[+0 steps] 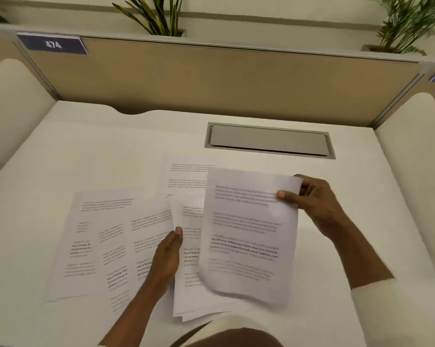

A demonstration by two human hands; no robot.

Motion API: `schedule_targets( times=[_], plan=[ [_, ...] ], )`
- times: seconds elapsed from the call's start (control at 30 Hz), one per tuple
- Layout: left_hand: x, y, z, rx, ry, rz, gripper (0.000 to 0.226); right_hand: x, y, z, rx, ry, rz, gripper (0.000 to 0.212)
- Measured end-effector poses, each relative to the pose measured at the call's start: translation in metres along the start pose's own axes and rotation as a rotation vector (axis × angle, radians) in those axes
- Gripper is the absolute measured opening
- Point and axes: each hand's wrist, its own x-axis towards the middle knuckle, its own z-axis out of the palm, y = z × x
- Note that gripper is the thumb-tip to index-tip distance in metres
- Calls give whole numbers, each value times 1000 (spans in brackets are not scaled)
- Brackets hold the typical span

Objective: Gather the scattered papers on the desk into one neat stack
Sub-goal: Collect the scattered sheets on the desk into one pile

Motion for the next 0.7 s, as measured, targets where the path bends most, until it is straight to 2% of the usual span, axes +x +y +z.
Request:
schedule_targets(
  times=[0.07, 0.13, 0.2, 0.27, 0.33, 0.43, 0.5, 0.6, 0.7],
  plan=[
    [0, -1, 1, 44, 26, 37, 24, 13, 31, 34, -18, -12, 134, 32],
    [1, -5, 2, 111, 38, 48, 30, 19, 57, 64, -24, 4, 227, 28],
    [3, -10, 3, 132, 35, 56, 42, 21, 76, 85, -13, 36, 285, 27],
    [3, -12, 3, 119, 64, 40, 35, 21, 90, 98, -73, 94, 316, 26],
    [3, -13, 4, 45, 84, -10, 32, 20, 101, 106, -153, 161, 323, 32],
    [0, -10, 6, 90, 45, -30, 49, 16, 111, 113, -210, 238, 307, 39],
    [0, -13, 7, 188, 30, 1, 57, 13, 115, 113, -207, 265, 301, 33],
    [-2, -16, 12, 318, 40, 67, 56, 5, 119, 114, -224, 267, 283, 35],
    [-6, -11, 12, 297, 45, 118, 52, -9, 117, 114, -245, 271, 268, 34]
  ],
)
